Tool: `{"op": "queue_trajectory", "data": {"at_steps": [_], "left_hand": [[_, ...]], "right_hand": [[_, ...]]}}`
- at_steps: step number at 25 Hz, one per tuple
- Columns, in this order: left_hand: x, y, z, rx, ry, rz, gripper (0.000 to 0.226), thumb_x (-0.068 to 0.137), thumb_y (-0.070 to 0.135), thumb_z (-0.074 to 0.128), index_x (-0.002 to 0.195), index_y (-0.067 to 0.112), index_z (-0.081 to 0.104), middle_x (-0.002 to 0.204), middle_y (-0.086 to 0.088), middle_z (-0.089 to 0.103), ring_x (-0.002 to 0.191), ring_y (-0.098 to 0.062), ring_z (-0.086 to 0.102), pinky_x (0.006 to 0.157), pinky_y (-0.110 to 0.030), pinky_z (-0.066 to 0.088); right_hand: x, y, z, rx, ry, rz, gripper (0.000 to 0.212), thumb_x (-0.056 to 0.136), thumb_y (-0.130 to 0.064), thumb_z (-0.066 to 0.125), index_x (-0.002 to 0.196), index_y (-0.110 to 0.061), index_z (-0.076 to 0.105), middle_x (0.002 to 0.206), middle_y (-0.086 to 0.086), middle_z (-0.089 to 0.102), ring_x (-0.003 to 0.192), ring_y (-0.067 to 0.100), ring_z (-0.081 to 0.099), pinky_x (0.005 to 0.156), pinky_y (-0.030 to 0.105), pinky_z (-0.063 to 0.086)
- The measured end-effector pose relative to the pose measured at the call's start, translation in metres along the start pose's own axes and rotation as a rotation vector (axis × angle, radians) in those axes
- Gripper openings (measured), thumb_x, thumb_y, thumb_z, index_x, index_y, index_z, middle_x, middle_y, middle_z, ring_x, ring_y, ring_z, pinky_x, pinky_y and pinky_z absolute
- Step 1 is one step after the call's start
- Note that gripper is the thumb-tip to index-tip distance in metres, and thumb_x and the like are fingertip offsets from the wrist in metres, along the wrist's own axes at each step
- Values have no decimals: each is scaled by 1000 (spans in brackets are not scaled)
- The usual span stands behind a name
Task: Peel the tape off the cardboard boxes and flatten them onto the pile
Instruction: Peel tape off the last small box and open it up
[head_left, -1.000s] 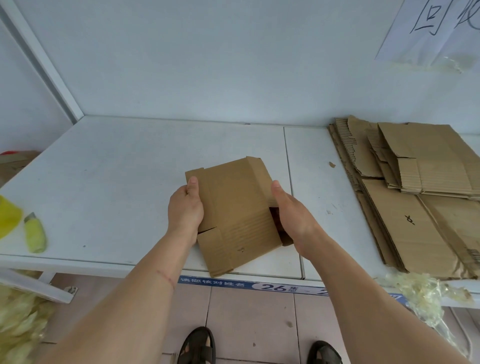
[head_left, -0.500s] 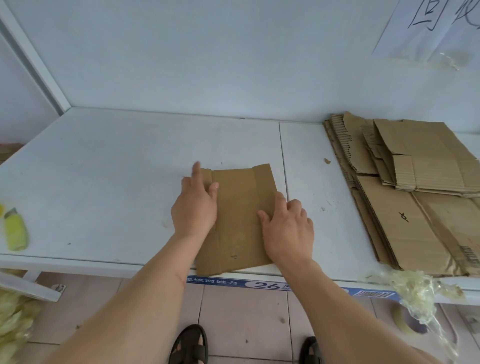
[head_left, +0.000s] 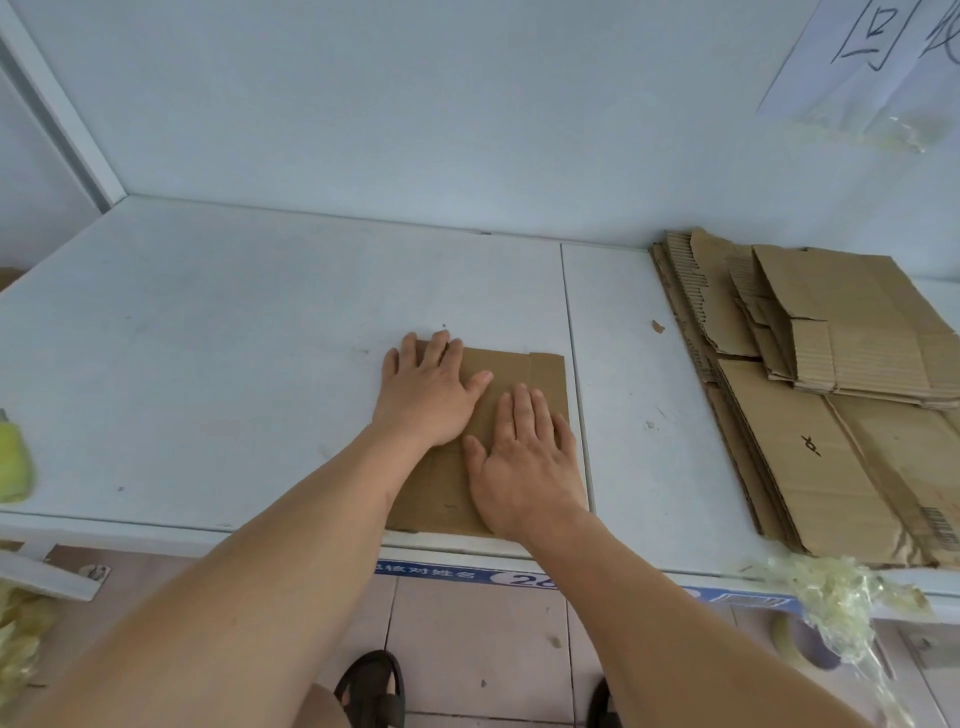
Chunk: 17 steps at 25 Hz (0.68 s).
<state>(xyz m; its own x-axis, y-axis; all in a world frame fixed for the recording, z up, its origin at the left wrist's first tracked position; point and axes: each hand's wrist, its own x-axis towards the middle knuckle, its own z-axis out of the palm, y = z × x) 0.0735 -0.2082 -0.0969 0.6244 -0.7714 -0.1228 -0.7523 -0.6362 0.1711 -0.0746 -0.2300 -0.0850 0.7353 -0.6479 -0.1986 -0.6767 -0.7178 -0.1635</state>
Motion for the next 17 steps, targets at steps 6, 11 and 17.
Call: {"op": "queue_trajectory", "data": {"at_steps": [6,11,17], "left_hand": [[-2,-1,8,-46,106,-11,59,101,54,17,152,25,23,161,1,13,147,-33,6,120,-45,10],[-21,2,13,-120,200,-138,58,103,46,24,149,10,31,160,-11,17,146,-31,15,120,-41,14],[-27,4,14,-170,237,-134,52,104,37,27,146,7,34,158,-14,20,145,-32,16,120,-41,13]], "right_hand": [[-5,7,3,40,53,78,89,93,-71,12,157,-11,-2,165,7,-9,151,21,-13,122,40,-4],[-27,6,-2,56,198,343,97,88,-76,31,151,-4,18,150,12,33,136,28,30,107,39,30],[-32,13,-15,334,139,548,78,86,-66,55,134,-8,35,127,9,44,113,26,53,80,35,46]]}}
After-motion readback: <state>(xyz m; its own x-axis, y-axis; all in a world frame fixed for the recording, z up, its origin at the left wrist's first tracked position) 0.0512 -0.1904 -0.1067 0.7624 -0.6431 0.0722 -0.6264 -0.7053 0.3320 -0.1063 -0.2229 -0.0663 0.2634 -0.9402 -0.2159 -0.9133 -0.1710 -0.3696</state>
